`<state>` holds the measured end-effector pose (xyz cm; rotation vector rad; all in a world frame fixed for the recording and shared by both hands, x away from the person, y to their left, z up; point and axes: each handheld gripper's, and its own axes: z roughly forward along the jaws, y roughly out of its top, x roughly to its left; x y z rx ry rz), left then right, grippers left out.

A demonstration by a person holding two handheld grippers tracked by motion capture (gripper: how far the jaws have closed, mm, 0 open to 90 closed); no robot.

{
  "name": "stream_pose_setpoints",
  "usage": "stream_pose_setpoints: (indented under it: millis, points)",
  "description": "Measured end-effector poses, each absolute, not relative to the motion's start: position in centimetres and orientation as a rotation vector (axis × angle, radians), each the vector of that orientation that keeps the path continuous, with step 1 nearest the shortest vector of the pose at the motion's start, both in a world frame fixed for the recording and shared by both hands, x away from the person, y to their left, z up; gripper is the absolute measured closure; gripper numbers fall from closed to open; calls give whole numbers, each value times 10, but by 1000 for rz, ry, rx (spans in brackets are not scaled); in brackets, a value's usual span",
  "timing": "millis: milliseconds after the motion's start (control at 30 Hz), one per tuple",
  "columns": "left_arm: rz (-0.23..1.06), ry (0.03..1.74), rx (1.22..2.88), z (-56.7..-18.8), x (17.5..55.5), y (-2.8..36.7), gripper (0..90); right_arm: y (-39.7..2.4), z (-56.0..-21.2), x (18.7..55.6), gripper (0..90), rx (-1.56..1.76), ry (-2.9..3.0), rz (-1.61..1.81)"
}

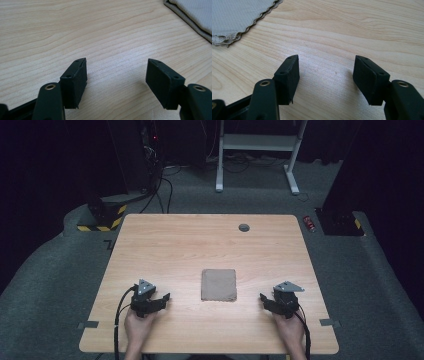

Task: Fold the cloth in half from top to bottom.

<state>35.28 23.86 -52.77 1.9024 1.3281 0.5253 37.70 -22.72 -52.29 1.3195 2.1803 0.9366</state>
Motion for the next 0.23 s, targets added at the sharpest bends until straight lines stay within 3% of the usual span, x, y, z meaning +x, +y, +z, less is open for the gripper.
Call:
stream_pose_setpoints:
  millis: [233]
  points:
    - [498, 1335, 1880, -528, 353, 242, 329, -227, -523, 377, 375, 1318, 2182, 937]
